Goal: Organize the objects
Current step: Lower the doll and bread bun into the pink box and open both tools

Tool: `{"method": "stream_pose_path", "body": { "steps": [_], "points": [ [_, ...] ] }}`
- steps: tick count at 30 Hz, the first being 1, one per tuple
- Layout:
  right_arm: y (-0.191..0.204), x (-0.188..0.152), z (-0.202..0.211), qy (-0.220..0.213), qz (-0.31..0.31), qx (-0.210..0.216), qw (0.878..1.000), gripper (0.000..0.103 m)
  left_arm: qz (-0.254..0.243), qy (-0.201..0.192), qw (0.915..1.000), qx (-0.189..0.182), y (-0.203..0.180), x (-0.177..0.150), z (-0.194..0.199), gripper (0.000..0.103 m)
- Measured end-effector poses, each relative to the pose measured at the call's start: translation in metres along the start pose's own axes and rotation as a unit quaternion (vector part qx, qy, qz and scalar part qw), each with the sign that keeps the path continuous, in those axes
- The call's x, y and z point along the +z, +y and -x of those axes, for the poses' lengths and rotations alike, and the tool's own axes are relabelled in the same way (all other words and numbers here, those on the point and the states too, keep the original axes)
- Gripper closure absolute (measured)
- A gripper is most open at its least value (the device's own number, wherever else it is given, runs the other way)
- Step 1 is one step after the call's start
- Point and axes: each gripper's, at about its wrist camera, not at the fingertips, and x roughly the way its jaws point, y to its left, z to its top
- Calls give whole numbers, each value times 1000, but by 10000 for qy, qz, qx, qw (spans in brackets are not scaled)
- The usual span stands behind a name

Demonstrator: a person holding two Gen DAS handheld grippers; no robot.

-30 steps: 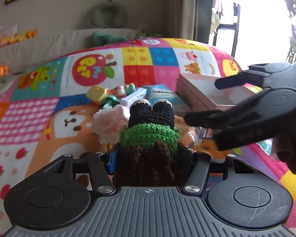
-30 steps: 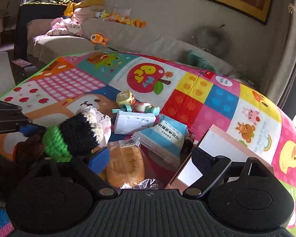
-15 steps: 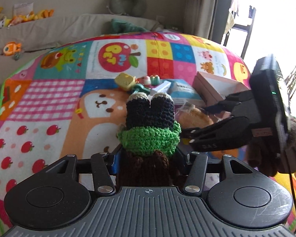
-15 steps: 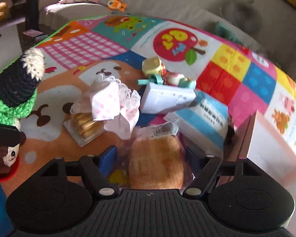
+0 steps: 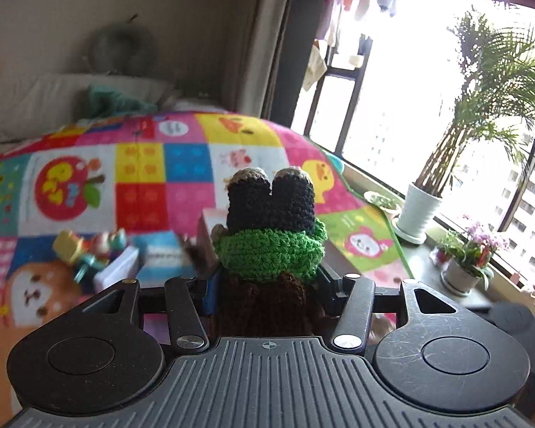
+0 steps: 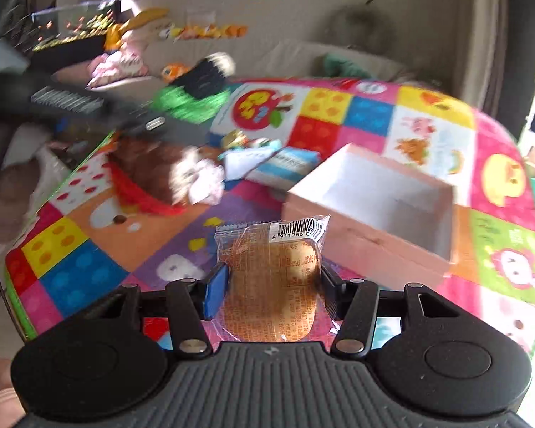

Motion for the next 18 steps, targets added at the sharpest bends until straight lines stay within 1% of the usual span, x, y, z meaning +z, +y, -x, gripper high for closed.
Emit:
{"method": "stream_pose_path", "body": {
  "steps": [2,3,4,6,8,9,10,12,14,16,18],
  "points": [
    [-10,-6,8,-151,-169,-138,9996,49,164,-95,9997,129,-4,18,-44,45],
    [-16,-8,9,-206,-255,-182,9993,49,309,-70,9993,173,-3,22,-67,44],
    [-21,-9,9,-244,-343,-218,9989,49,451,58,9987,211,-1,24,-92,44],
    [-30,-14,7,-260,-506,-284,9980,49,655,574,9956,357,2,21,-140,44],
    [-37,-20,6,-268,-586,-374,9972,49,672,1288,9876,599,2,9,-180,43],
    [-40,-22,6,-280,-600,-414,9969,49,598,1566,9833,711,2,3,-192,42],
    [-43,-23,5,-291,-613,-433,9968,49,449,1604,9828,798,2,-3,-197,42],
    [-49,-24,2,-282,-677,-433,9964,49,283,1461,9855,812,3,-5,-192,42],
    [-55,-22,-2,-275,-773,-429,9957,49,387,1313,9881,706,10,0,-179,42],
    [-63,-15,-7,-321,-893,-423,9946,49,395,1026,9915,693,18,11,-159,42],
    [-74,0,-15,-409,-1071,-432,9925,49,374,770,9946,585,23,17,-141,42]
  ]
}}
